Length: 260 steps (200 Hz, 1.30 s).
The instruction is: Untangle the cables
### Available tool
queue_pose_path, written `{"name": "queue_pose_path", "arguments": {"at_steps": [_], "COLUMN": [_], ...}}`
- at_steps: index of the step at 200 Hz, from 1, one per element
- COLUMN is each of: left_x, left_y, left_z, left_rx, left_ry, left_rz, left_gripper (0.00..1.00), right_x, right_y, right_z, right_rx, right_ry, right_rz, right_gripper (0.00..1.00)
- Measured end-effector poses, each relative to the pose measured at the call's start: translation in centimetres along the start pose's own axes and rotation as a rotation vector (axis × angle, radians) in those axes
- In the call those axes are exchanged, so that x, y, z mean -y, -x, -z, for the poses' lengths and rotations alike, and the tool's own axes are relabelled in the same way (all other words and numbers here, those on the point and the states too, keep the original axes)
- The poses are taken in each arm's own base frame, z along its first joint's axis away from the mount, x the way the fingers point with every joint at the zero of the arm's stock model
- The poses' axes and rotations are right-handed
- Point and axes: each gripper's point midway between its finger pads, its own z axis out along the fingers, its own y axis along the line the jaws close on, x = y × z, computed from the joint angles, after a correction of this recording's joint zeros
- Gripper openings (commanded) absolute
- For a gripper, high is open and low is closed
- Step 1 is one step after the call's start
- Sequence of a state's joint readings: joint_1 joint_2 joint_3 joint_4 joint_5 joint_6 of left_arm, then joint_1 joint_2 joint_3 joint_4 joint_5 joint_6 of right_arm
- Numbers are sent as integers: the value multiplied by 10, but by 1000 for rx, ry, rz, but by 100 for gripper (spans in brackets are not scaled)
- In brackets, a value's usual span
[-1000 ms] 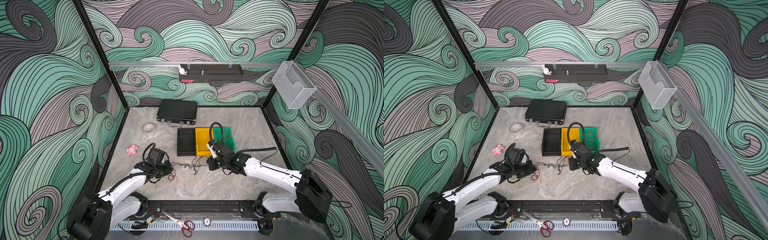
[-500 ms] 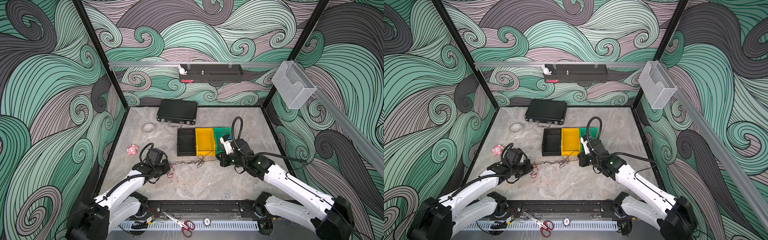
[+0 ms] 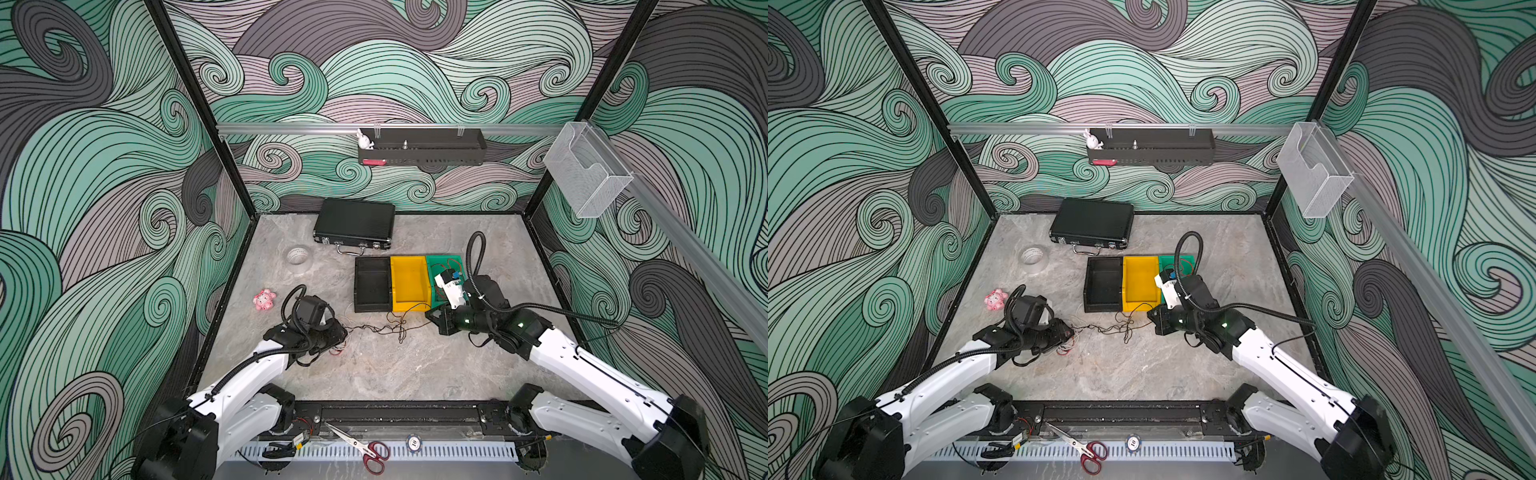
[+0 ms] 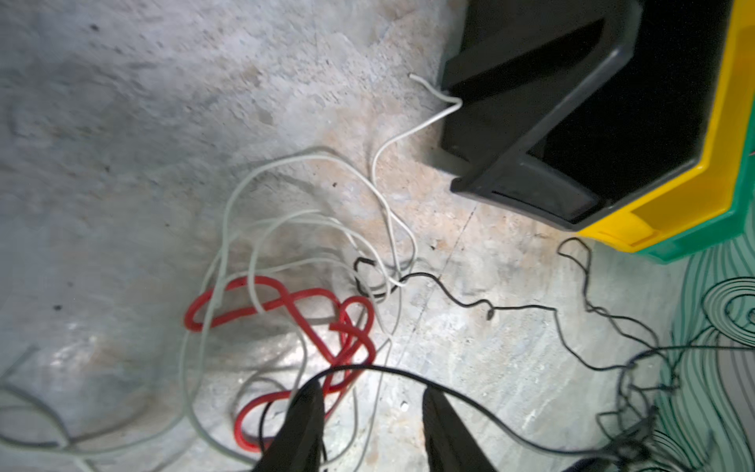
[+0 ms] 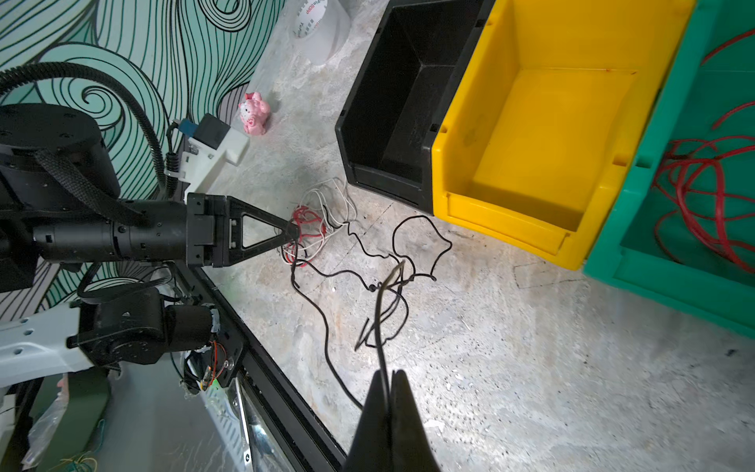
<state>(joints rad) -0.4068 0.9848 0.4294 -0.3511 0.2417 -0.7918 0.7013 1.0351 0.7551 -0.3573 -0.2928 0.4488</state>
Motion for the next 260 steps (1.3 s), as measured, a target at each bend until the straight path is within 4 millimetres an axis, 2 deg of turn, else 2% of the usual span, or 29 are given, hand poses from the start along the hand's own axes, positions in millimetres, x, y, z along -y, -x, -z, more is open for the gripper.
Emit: {"name": "queue_pose_path", "arguments": {"at_steps": [31,80,129,159,207,260], "left_x": [10,28,46,53,53,55], "left_y": [0,9,9,-1,-19,-18], "left_z": [7,22,30,23,0,-15], "left_rx": [8,33,9,-32,-103,-105], "left_ry": [-50,-97,-163,-184,-180,-174], "left_rz": [-35,-50,-49,-47,-29,19], "left_gripper": [54,55,56,56,56,56], "right_x": [-10,-25,-29,-22,-13,-5], "right_y": [-7,-30,-36,-41,-55,-74], "right_z": [-20,-52,-65,-73,-86,-99], "right_rx": [-41,-138,-152,-161,-192,-237], "right_ry": [31,44,47,22,-12,-42], "right_rz": [1,42,51,51,56,58], "right_gripper": [2,5,5,6,6,7]}}
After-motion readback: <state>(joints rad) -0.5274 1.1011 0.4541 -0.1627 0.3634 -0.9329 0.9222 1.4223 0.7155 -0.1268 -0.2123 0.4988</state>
